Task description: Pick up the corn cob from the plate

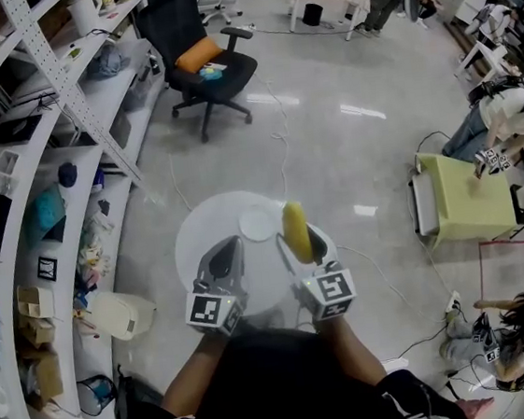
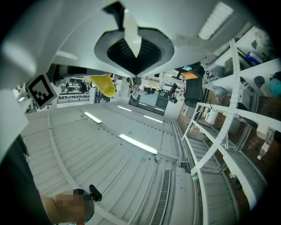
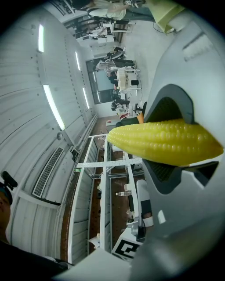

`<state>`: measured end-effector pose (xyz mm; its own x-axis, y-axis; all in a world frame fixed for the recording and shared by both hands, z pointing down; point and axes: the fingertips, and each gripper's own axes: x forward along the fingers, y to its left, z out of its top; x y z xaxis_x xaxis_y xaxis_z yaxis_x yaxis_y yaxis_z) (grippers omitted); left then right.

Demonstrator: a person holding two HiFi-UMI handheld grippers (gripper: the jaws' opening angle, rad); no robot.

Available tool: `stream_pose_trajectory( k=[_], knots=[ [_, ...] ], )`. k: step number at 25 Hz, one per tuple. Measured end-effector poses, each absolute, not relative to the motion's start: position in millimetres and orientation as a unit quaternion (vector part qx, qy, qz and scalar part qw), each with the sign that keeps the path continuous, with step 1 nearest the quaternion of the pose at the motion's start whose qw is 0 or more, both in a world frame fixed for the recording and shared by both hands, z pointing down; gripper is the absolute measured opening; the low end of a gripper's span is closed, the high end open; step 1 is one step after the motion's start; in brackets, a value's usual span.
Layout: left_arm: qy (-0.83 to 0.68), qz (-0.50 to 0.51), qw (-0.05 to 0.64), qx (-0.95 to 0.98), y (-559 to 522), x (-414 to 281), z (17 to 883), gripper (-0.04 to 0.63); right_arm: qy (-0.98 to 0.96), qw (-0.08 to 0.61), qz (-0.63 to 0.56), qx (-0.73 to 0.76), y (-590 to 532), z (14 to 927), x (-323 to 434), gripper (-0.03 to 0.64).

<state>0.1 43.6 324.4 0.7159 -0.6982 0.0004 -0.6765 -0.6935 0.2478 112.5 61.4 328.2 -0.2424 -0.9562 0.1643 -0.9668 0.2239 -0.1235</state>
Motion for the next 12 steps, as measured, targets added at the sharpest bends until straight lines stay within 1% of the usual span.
stream_pose_trajectory(
  k=[12],
  knots=[
    [-0.374, -0.044, 0.118, 0.919, 40.8, 7.8, 327.5, 0.0, -0.784, 0.026, 0.1, 0.613, 59.2, 329.2, 118.6, 0.247]
  ],
)
